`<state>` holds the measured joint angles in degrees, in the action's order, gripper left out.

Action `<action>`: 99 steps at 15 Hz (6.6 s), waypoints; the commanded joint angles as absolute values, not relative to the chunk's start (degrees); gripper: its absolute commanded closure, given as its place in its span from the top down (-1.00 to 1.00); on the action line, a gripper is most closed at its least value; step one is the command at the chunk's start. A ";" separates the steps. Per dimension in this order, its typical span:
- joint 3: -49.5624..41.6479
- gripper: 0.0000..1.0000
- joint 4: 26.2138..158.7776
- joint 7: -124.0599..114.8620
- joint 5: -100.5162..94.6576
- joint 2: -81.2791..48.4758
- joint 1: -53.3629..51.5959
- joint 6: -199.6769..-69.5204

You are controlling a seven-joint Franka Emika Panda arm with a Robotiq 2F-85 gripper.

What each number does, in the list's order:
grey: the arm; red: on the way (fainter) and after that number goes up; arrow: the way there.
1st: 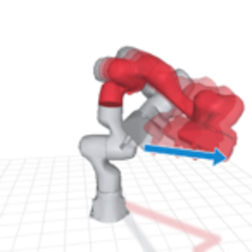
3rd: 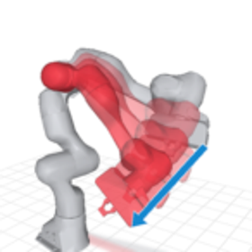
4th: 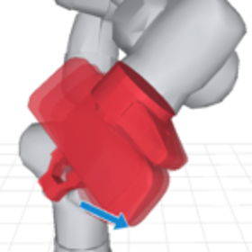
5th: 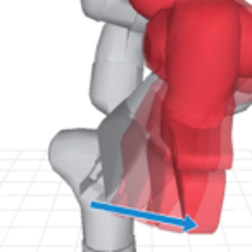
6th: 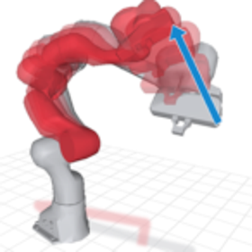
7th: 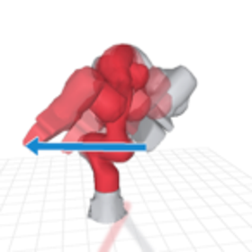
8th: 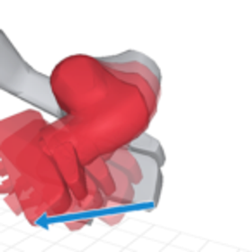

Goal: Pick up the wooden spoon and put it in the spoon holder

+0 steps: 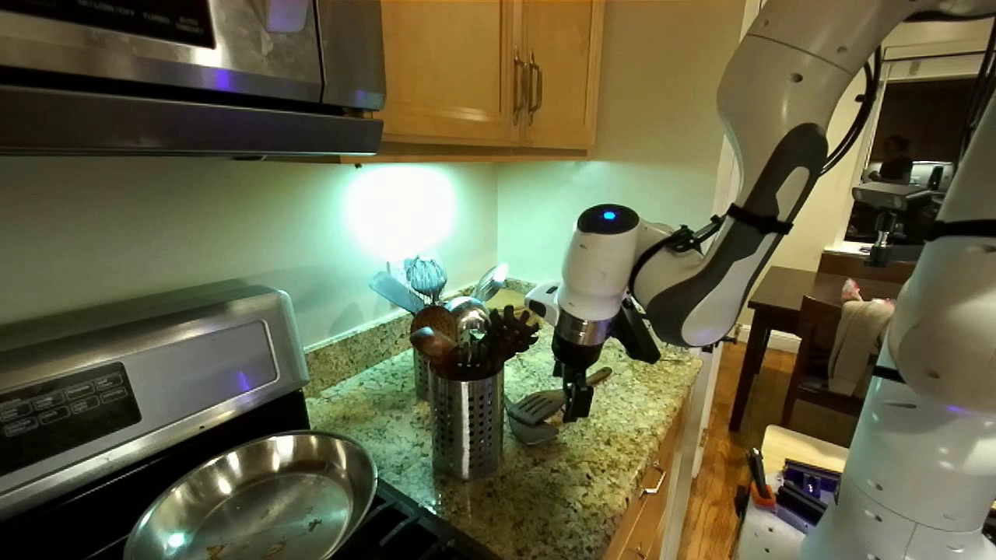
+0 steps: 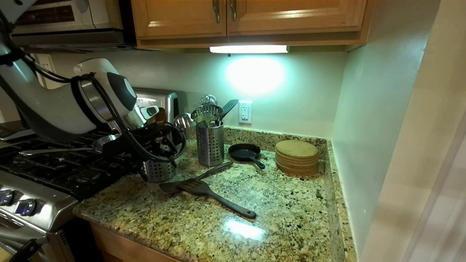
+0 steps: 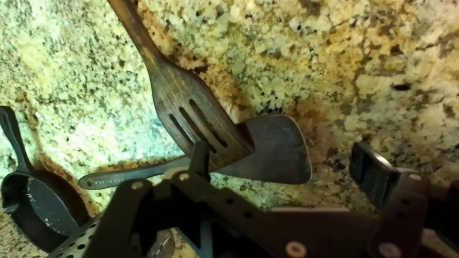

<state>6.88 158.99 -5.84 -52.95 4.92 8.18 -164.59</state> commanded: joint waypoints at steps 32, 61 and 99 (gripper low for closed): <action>4.70 0.74 142.77 -49.13 -109.06 -17.67 10.19 -173.70; -1.44 -0.78 149.06 -55.57 -122.09 -7.31 10.79 -170.03; -3.84 1.00 141.01 -46.34 -116.92 -18.45 9.69 -166.79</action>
<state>-3.35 142.05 -47.77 -116.80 -16.38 9.71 -167.84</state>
